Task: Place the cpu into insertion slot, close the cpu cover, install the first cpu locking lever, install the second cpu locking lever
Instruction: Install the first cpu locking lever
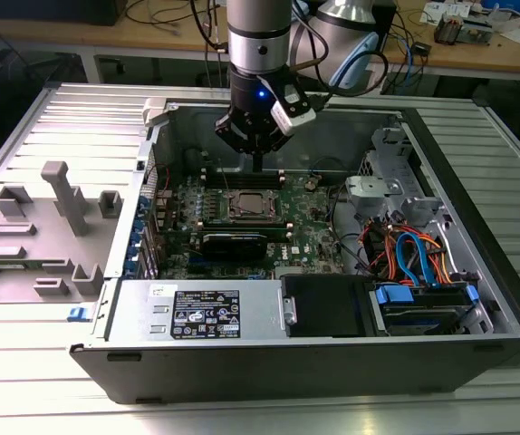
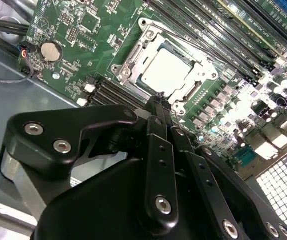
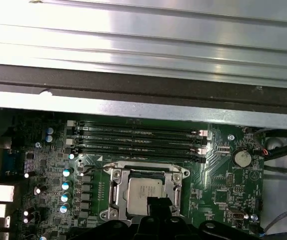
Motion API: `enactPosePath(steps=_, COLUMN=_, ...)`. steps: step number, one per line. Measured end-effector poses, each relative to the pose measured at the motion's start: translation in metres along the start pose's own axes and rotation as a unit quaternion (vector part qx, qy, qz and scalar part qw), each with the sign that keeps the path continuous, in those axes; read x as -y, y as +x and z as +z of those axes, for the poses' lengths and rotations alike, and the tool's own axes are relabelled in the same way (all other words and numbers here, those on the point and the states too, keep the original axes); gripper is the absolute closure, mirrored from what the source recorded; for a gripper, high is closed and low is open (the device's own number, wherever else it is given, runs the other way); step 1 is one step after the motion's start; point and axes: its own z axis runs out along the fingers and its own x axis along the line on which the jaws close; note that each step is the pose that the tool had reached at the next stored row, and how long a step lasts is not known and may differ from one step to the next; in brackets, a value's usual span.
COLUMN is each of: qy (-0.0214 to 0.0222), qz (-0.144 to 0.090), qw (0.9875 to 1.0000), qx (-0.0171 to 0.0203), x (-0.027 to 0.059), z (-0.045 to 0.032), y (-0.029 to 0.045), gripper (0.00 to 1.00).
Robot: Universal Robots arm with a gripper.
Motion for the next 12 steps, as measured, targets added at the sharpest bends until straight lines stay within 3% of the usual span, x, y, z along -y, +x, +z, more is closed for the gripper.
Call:
enactPosePath(steps=5, qy=-0.0002, qz=-0.001, qw=1.0000, qx=0.0000, x=0.0000, z=0.0000, y=0.0005, gripper=0.89)
enactPosePath(steps=8, qy=-0.0006, qz=-0.004, qw=1.0000, qx=-0.0023, x=0.0000, z=-0.0001, y=0.0010, gripper=0.89)
enactPosePath(steps=12, qy=-0.0002, qz=0.007, qw=1.0000, qx=-0.0023, x=-0.0002, z=0.0004, y=0.0027, gripper=0.89)
